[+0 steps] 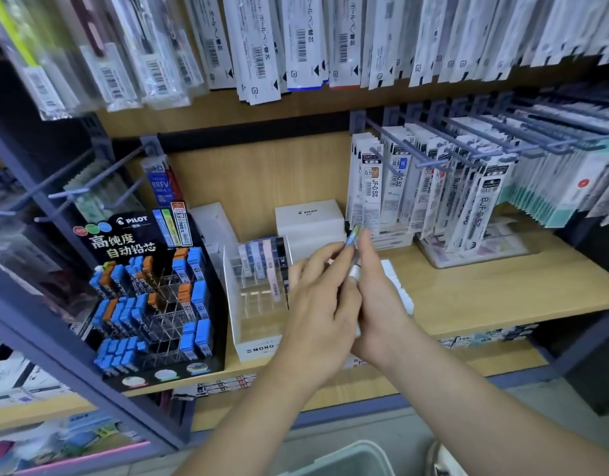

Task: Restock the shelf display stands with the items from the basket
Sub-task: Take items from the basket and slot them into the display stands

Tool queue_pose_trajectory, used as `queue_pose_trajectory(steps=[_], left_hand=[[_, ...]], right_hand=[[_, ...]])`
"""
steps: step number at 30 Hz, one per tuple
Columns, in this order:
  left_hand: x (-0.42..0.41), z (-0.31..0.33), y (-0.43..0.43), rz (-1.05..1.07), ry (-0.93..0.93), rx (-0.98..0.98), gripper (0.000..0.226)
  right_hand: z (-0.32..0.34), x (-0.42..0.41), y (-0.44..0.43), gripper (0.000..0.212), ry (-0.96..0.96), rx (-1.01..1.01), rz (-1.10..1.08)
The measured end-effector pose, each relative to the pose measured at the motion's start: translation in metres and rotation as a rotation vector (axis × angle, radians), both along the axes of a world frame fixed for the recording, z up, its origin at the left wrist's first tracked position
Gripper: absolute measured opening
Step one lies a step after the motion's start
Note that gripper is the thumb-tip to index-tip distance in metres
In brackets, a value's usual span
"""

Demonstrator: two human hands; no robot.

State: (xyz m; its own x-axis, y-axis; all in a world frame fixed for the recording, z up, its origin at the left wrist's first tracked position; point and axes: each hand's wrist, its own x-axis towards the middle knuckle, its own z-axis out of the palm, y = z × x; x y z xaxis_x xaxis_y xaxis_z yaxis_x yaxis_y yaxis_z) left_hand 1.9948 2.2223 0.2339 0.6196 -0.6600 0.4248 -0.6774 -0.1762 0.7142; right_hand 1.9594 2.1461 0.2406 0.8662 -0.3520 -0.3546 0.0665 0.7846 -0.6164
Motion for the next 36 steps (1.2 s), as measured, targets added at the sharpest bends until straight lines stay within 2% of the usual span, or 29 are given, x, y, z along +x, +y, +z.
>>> queue_pose_trajectory(steps=[4,9,12,15,17,22,27,29,32,36], left_hand=[[0.005,0.002,-0.004,0.173,0.083,-0.123,0.028],[0.018,0.006,-0.002,0.119,0.29,-0.1,0.008],[0.023,0.014,0.003,0.028,0.558,-0.123,0.01],[0.03,0.02,0.01,-0.01,0.935,-0.25,0.014],[0.036,0.02,0.014,0.025,1.049,-0.332,0.013],[0.039,0.018,0.016,0.048,1.069,-0.466,0.014],[0.024,0.018,0.007,-0.019,1.162,-0.543,0.016],[0.025,0.019,0.007,-0.017,1.142,-0.534,0.016],[0.037,0.025,0.008,-0.008,0.996,-0.432,0.019],[0.05,0.038,0.0,-0.001,0.55,-0.144,0.015]], right_hand=[[0.002,0.007,-0.006,0.072,0.053,-0.047,0.0],[0.002,0.002,-0.018,0.059,0.089,-0.13,0.111],[0.0,0.001,-0.022,0.056,0.107,-0.204,0.13],[0.0,-0.001,-0.032,0.036,0.027,-0.213,0.107],[0.002,-0.006,-0.036,0.03,-0.012,-0.24,0.149],[0.006,-0.017,-0.026,0.028,0.051,-0.521,0.257],[-0.003,-0.011,-0.021,0.023,0.052,-0.639,0.126],[-0.001,-0.011,-0.025,0.022,0.054,-0.669,0.091],[0.005,-0.016,-0.037,0.019,0.067,-0.757,0.117],[0.015,-0.027,-0.055,0.018,0.129,-0.796,0.158]])
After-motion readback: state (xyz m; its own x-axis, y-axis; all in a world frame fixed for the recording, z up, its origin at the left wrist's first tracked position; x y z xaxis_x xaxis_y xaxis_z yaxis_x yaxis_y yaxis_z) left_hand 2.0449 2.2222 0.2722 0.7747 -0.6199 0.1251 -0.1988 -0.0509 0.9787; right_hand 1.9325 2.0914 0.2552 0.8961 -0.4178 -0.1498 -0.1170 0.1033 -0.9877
